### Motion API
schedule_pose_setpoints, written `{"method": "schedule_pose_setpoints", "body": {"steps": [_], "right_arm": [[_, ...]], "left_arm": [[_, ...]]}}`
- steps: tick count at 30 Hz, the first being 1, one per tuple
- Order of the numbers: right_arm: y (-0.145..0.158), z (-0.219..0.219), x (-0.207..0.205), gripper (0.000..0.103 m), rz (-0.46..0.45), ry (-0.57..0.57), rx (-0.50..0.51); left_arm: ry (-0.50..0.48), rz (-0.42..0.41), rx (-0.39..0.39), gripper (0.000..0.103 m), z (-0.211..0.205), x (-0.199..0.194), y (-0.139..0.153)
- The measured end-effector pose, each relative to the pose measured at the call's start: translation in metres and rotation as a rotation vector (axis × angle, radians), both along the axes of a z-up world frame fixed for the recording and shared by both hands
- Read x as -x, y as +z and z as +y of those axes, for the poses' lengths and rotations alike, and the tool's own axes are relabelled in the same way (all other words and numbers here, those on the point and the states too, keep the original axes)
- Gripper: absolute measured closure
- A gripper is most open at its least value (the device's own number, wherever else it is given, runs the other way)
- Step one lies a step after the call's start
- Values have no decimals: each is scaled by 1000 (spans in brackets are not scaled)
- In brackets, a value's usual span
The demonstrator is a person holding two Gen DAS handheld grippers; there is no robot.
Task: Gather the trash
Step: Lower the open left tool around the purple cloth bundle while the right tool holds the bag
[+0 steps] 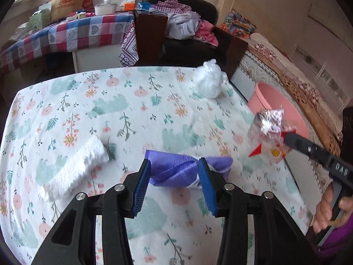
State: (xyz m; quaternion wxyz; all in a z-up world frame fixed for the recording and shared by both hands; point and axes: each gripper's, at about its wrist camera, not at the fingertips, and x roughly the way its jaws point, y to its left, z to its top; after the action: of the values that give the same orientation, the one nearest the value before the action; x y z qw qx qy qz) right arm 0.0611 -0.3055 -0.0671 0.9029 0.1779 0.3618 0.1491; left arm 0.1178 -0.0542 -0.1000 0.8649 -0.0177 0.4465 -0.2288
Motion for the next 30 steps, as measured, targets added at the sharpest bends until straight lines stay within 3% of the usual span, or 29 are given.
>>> {"method": "schedule_pose_setpoints", "body": {"steps": [7,14,23,30], "right_arm": [[1,-3,11,94,-16,6,-1],[2,-3,23,94,-29,15,-11],[2,-6,27,94,-26,16,-7],[-3,-8,25,94,-9,17,-4]], "left_arm": [[-39,39,-7,60,5,33,-4],[-68,1,-11,60,4,54,11],[-16,-45,-35,60,9,36,19],[-50,-64,-129,60,1,18,5]]}}
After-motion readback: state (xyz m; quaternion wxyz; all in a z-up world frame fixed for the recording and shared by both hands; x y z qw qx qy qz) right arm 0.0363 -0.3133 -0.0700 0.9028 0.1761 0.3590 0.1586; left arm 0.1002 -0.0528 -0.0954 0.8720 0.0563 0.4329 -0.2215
